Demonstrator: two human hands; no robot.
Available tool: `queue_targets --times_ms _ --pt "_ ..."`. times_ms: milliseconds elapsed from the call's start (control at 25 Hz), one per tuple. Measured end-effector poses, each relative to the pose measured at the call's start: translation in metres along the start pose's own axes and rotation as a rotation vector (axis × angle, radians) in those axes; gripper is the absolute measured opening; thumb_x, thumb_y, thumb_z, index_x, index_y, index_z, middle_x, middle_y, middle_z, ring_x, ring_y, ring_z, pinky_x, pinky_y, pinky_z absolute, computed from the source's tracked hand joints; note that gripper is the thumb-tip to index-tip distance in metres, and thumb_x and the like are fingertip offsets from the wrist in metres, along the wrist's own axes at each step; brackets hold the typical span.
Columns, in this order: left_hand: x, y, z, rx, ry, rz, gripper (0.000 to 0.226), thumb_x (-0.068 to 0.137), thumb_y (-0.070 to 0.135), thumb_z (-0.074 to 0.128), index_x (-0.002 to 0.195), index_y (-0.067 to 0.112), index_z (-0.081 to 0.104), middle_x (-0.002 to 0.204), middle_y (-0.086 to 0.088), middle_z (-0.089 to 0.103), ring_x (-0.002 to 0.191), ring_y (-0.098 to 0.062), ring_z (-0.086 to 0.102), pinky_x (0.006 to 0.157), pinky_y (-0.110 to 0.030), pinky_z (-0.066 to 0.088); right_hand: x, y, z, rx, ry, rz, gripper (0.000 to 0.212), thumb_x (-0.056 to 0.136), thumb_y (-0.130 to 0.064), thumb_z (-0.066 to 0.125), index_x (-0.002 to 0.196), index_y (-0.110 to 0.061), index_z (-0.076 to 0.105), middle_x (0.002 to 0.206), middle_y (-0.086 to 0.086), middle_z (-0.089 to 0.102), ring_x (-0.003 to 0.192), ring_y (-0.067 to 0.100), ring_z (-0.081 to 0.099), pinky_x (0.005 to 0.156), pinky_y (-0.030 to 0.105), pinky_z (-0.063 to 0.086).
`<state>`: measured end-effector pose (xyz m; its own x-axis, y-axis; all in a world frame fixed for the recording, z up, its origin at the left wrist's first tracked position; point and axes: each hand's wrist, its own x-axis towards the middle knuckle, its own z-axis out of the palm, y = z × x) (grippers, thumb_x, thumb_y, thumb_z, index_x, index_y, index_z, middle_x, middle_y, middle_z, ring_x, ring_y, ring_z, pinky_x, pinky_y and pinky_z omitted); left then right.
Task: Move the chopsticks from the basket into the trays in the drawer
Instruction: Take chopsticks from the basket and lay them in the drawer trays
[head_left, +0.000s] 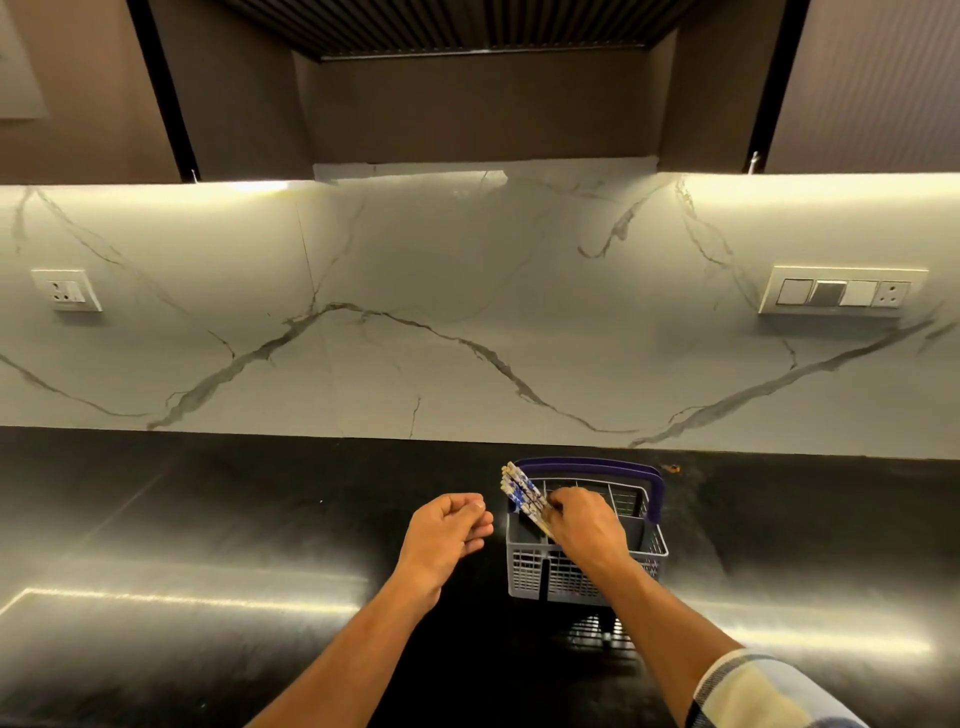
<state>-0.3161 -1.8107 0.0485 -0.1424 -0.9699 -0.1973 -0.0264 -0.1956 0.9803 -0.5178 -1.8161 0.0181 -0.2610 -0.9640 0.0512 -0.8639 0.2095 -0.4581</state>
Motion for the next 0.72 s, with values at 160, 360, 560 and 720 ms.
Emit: queue_targets --times_ms 160,360,560,720 --pt "-0.013 -0.001 -0.009 -0.004 0.000 0.009 0.014 0.097 0.020 0.062 0.107 0.013 0.070 0.097 -0.010 0.077 0.094 -0.022 0.075 0.086 -0.034 0.061 -0.005 0.002 0.004 -0.046 0.014 -0.015 0.020 0.097 -0.035 0.056 0.106 -0.020 0.067 0.097 -0.002 0.068 0.078 0.012 0.059 0.063 0.025 0.045" --pt "-0.019 0.002 -0.027 -0.007 0.037 0.044 0.014 0.096 0.020 0.062 0.106 0.014 0.070 0.093 -0.009 0.078 0.091 -0.020 0.076 0.085 -0.035 0.061 -0.006 0.003 0.009 -0.071 0.055 -0.030 0.021 0.098 -0.036 0.053 0.106 -0.021 0.066 0.098 -0.002 0.068 0.078 0.011 0.058 0.063 0.024 0.043" --pt "-0.021 0.003 -0.033 0.005 0.056 0.043 0.014 0.096 0.020 0.062 0.105 0.014 0.071 0.092 -0.007 0.078 0.089 -0.019 0.076 0.086 -0.037 0.061 -0.001 0.006 0.014 -0.019 0.023 -0.056 0.018 0.098 -0.038 0.054 0.109 -0.026 0.062 0.098 -0.006 0.064 0.081 0.006 0.060 0.069 0.023 0.049" --pt "-0.024 0.003 -0.036 0.011 0.055 0.033 0.013 0.096 0.020 0.062 0.105 0.014 0.070 0.092 -0.007 0.078 0.090 -0.019 0.076 0.085 -0.035 0.061 0.003 0.010 0.012 -0.013 0.029 -0.075 0.018 0.099 -0.034 0.051 0.107 -0.025 0.064 0.099 -0.006 0.066 0.081 0.007 0.060 0.070 0.025 0.052"
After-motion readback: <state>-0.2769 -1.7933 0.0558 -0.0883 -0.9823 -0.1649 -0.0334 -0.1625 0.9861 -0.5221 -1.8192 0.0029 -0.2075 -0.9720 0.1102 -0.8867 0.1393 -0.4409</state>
